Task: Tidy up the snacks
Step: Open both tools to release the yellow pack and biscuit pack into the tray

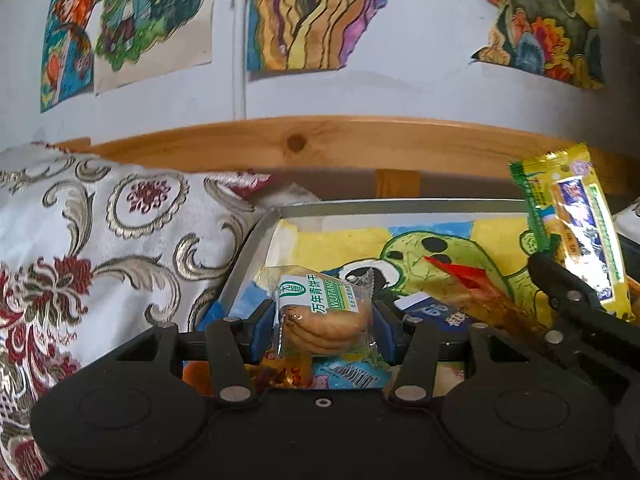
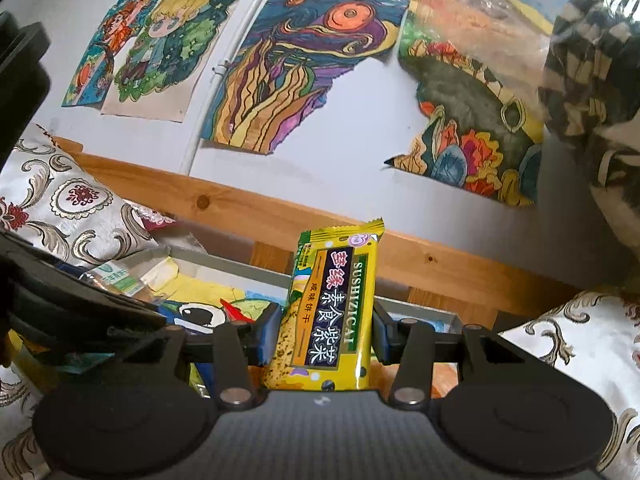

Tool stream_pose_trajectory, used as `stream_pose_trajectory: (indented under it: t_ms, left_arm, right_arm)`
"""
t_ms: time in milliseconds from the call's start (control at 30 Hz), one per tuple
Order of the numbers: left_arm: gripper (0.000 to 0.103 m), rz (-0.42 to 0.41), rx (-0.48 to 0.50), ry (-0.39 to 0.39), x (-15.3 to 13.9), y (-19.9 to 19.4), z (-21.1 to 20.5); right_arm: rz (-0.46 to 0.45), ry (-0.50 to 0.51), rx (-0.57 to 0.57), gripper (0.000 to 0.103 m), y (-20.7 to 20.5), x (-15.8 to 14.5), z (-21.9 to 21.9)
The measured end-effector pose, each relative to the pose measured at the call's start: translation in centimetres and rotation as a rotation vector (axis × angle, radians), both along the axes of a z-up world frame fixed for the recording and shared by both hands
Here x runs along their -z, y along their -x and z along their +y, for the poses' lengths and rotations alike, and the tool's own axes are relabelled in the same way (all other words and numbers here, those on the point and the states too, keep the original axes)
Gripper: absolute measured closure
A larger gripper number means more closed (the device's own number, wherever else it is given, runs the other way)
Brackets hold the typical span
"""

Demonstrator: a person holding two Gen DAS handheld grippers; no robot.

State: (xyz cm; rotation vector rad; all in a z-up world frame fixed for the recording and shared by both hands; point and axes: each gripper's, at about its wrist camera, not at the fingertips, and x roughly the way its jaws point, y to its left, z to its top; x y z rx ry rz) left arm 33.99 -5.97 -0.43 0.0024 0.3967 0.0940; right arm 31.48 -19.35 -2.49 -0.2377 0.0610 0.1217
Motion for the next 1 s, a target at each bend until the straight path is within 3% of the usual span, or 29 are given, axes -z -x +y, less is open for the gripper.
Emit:
stream_pose_trajectory:
  t_ms: [533, 733, 1000]
  left_arm:
    - [0.047, 0.025, -0.006, 0.028, 0.40, -0.21, -0.07]
    - [0.042, 0.022, -0.016, 0.028, 0.34, -0.19, 0.03]
    - [0.023, 0.006, -0.066, 0.031, 0.15, -0.01, 0.60]
  right_arm:
    - [0.029, -0.036, 0.003, 0.057, -0.43, 0.19, -0.43]
    - [0.033, -0.036, 0.007, 0.054, -0.56, 0.17, -0.49]
    - [0.024, -0.025, 0.013, 0.043, -0.42, 0.15, -0.39]
